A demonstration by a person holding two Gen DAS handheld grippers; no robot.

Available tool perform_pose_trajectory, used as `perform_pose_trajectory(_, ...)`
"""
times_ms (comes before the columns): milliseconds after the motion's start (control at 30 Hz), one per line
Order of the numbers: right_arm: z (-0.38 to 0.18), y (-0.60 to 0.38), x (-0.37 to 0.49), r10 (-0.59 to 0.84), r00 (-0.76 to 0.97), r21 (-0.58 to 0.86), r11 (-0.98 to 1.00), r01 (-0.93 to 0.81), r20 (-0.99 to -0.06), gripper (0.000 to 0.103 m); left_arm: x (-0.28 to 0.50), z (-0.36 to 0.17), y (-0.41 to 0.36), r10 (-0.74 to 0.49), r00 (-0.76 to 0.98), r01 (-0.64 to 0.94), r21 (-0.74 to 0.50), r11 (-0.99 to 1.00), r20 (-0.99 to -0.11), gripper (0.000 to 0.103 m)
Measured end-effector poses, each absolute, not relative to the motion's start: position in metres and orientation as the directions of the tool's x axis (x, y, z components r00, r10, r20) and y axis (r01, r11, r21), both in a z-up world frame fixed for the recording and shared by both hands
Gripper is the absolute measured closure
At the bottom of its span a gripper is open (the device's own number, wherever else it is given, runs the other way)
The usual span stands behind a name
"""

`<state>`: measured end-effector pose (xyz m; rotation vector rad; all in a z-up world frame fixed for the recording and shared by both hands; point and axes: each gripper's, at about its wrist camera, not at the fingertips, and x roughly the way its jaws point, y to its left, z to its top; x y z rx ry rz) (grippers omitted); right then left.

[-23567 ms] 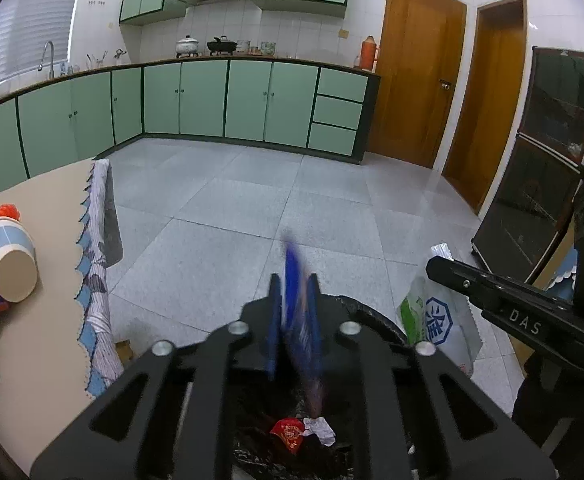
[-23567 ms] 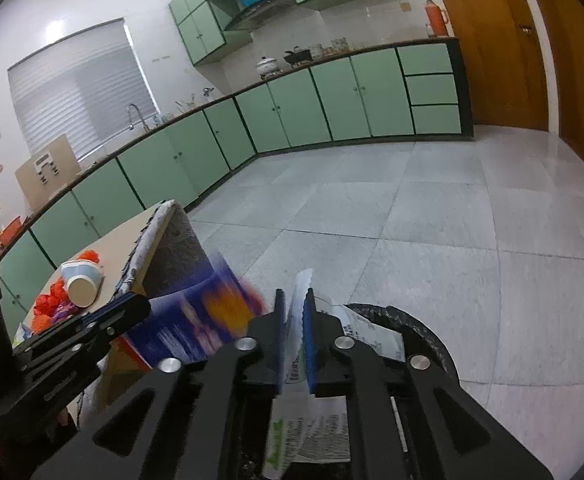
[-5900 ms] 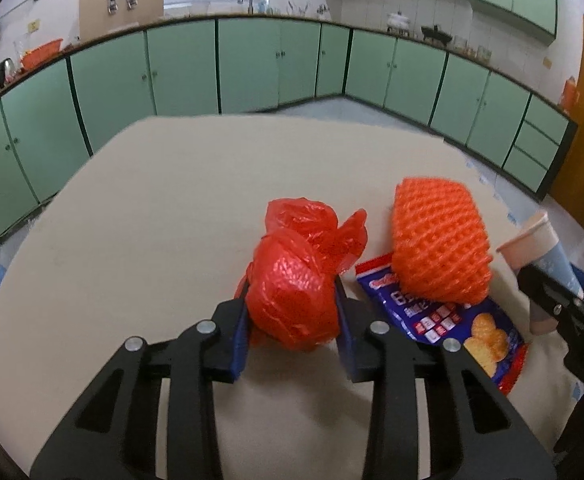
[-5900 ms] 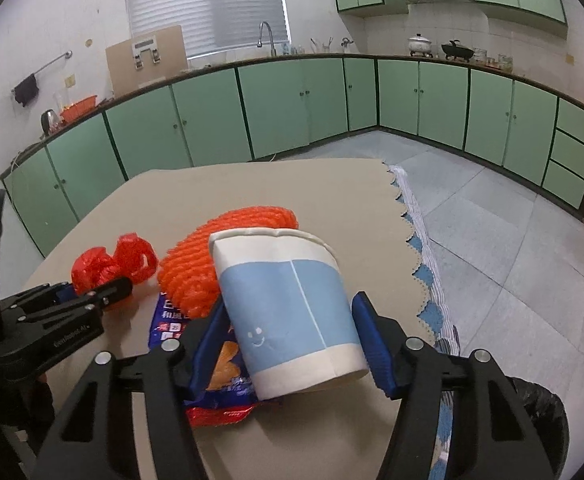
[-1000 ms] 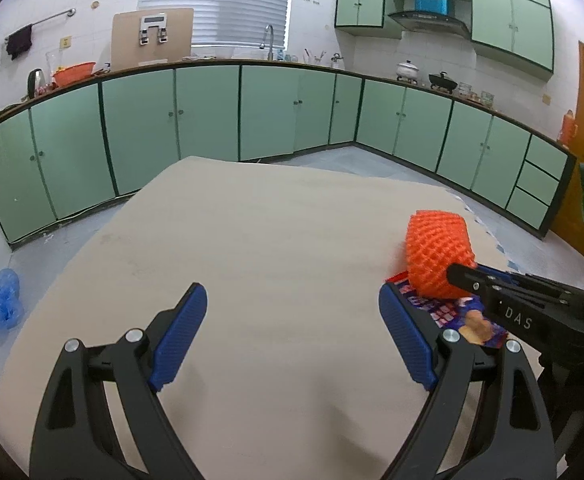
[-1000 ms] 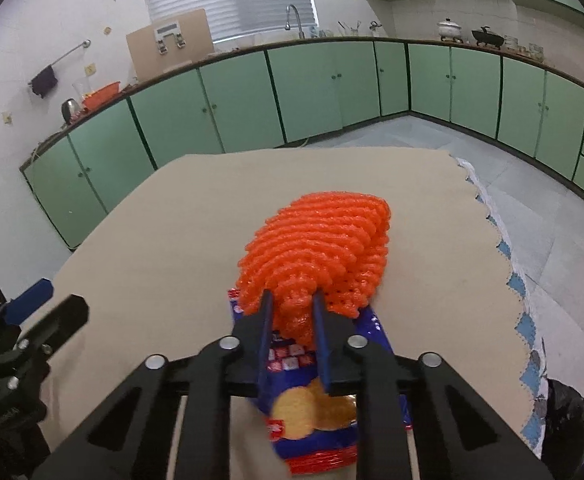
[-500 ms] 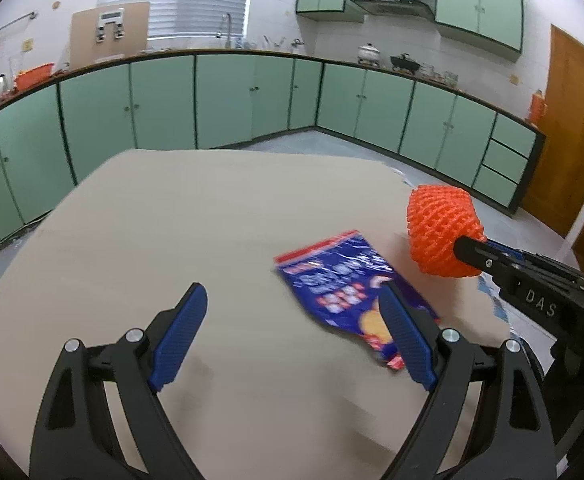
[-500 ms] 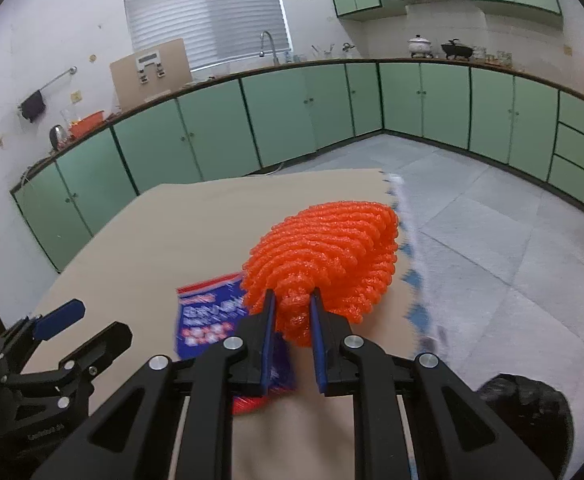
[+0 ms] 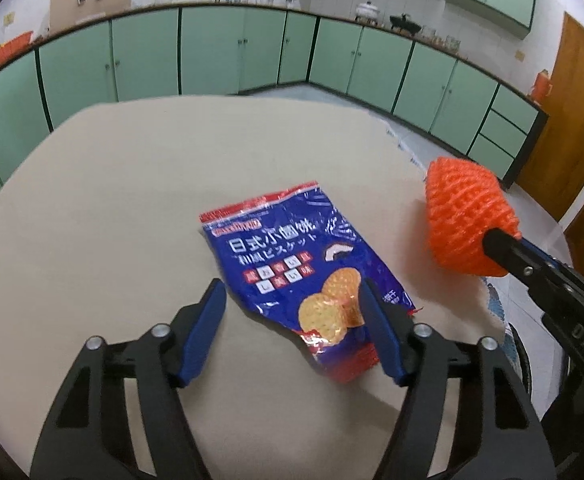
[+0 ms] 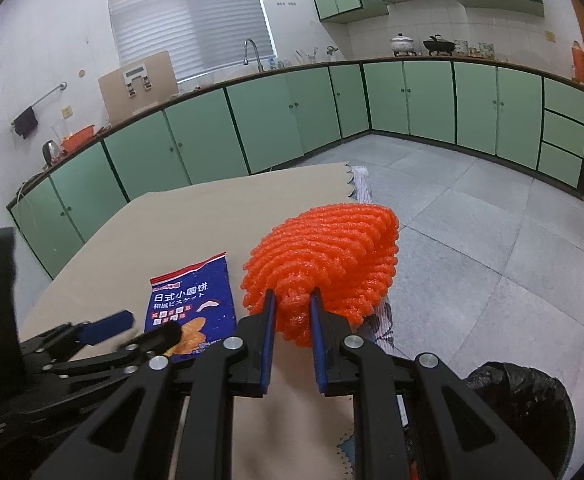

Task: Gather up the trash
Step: 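Grasp the blue biscuit snack bag with the left tool and lift it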

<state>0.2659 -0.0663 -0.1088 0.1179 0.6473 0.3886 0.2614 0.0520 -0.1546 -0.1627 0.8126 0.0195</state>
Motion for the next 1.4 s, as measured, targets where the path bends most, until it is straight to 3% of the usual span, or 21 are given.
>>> perform_pose_trajectory(100, -0.110, -0.066, 0.266, 0.392, 0.727, 0.225, 0.920, -0.322, -0.564, 0.087, 0.269, -0.158, 0.052, -0.053, 0.670, -0.074, -0.138, 0.988, -0.741, 0.054)
perform_pose_trajectory(200, -0.111, -0.066, 0.265, 0.390, 0.727, 0.224, 0.921, -0.320, -0.566, 0.087, 0.271, -0.160, 0.048, -0.050, 0.664, -0.072, -0.130, 0.989, -0.746, 0.075)
perform_pose_trajectory(267, -0.111, -0.065, 0.265, 0.387, 0.728, 0.225, 0.922, -0.315, -0.566, 0.087, 0.271, -0.160, 0.046, -0.049, 0.662, -0.068, -0.125, 0.990, -0.748, 0.101)
perform_pose_trajectory(600, -0.111, -0.058, 0.269, 0.376, 0.717, 0.208, 0.926, -0.315, -0.587, 0.087, 0.258, -0.145, 0.045, -0.057, 0.728, -0.052, -0.138, 0.989, -0.683, 0.103)
perform_pose_trajectory(700, -0.114, -0.056, 0.272, 0.367, 0.706, 0.201, 0.929, -0.311, -0.605, 0.087, 0.264, -0.145, 0.043, -0.070, 0.709, -0.036, -0.135, 0.990, -0.702, 0.103)
perform_pose_trajectory(733, -0.114, -0.056, 0.272, 0.368, 0.706, 0.202, 0.929, -0.311, -0.605, 0.087, 0.266, -0.147, 0.044, -0.073, 0.701, -0.038, -0.140, 0.989, -0.710, 0.098)
perform_pose_trajectory(800, -0.115, -0.055, 0.271, 0.367, 0.706, 0.197, 0.929, -0.313, -0.606, 0.087, 0.268, -0.148, 0.044, -0.075, 0.694, -0.041, -0.144, 0.989, -0.716, 0.068)
perform_pose_trajectory(833, -0.115, -0.055, 0.272, 0.366, 0.705, 0.195, 0.929, -0.315, -0.607, 0.087, 0.267, -0.150, 0.045, -0.072, 0.693, -0.044, -0.142, 0.989, -0.717, 0.045)
perform_pose_trajectory(967, -0.117, -0.055, 0.272, 0.368, 0.698, 0.196, 0.928, -0.317, -0.614, 0.087, 0.269, -0.149, 0.044, -0.073, 0.696, -0.041, -0.141, 0.989, -0.715, 0.033)
perform_pose_trajectory(1100, -0.120, -0.059, 0.274, 0.375, 0.687, 0.206, 0.925, -0.319, -0.622, 0.087, 0.280, -0.154, 0.043, -0.099, 0.669, -0.037, -0.166, 0.985, -0.737, 0.030)
perform_pose_trajectory(1200, -0.122, -0.059, 0.276, 0.380, 0.678, 0.210, 0.923, -0.323, -0.629, 0.087, 0.285, -0.157, 0.043, -0.130, 0.657, -0.025, -0.194, 0.981, -0.743, 0.040)
perform_pose_trajectory(1267, -0.123, -0.061, 0.277, 0.387, 0.671, 0.222, 0.921, -0.321, -0.633, 0.087, 0.289, -0.157, 0.044, -0.153, 0.657, -0.012, -0.213, 0.977, -0.739, 0.061)
perform_pose_trajectory(1300, -0.123, -0.062, 0.278, 0.389, 0.669, 0.229, 0.920, -0.318, -0.634, 0.087, 0.289, -0.158, 0.044, -0.156, 0.656, -0.011, -0.216, 0.976, -0.738, 0.065)
perform_pose_trajectory(1333, -0.124, -0.064, 0.279, 0.393, 0.666, 0.238, 0.919, -0.315, -0.634, 0.087, 0.290, -0.158, 0.044, -0.176, 0.655, -0.003, -0.235, 0.972, -0.735, 0.075)
perform_pose_trajectory(1367, -0.125, -0.064, 0.279, 0.395, 0.665, 0.243, 0.918, -0.313, -0.634, 0.087, 0.291, -0.159, 0.044, -0.195, 0.653, 0.005, -0.253, 0.967, -0.731, 0.093)
perform_pose_trajectory(1400, -0.125, -0.064, 0.279, 0.395, 0.665, 0.247, 0.918, -0.310, -0.634, 0.087, 0.291, -0.160, 0.045, -0.197, 0.654, 0.001, -0.260, 0.966, -0.731, 0.098)
